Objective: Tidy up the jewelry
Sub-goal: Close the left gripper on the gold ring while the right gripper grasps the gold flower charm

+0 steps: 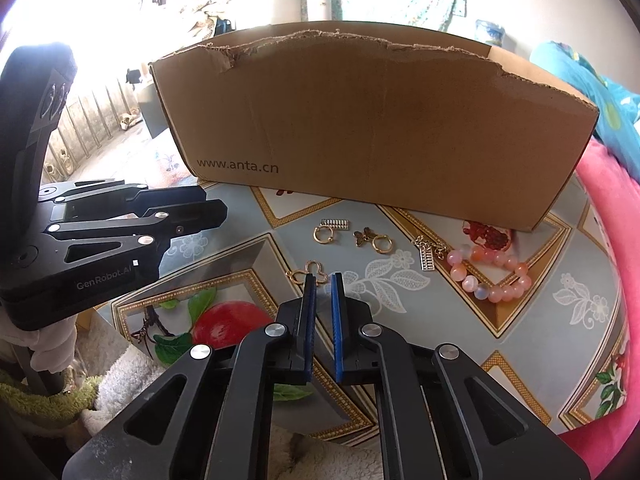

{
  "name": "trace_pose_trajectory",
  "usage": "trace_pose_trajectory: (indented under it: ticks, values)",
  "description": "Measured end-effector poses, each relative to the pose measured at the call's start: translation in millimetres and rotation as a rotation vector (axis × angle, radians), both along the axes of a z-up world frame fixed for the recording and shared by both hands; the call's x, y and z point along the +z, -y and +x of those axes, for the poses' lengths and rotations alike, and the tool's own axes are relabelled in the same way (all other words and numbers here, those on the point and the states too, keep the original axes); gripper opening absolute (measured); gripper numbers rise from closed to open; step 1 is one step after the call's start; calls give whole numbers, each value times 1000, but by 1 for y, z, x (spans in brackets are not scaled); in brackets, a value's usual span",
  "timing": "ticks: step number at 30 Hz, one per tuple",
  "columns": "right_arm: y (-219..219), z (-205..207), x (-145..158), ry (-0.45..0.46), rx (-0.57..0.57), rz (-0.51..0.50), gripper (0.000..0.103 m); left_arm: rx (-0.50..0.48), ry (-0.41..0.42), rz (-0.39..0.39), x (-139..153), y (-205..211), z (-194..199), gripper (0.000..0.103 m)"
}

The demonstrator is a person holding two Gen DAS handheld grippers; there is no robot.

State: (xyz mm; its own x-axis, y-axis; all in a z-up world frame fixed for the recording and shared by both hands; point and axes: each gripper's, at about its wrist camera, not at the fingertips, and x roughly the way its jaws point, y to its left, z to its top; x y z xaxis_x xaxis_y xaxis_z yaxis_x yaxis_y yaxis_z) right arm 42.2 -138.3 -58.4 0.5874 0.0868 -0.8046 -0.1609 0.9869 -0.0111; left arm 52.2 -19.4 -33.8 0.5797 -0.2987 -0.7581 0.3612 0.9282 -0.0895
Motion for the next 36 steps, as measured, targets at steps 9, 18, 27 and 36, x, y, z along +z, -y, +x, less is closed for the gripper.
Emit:
trace_pose_trajectory:
  ticks: [9, 18, 27, 36]
  values:
    - [12, 16, 4, -22, -49, 42, 8, -5, -7, -11, -1, -1, 4, 25]
    - [-3, 24, -2, -24, -32, 20, 26, 14, -7, -31, 1, -10, 7, 25]
    - [-11, 35, -5, -50, -28, -38, 26, 24, -27, -53, -2, -14, 12, 25]
    - [-13, 62, -4, -142, -74, -33, 18, 22, -35, -66, -3, -15, 14, 25]
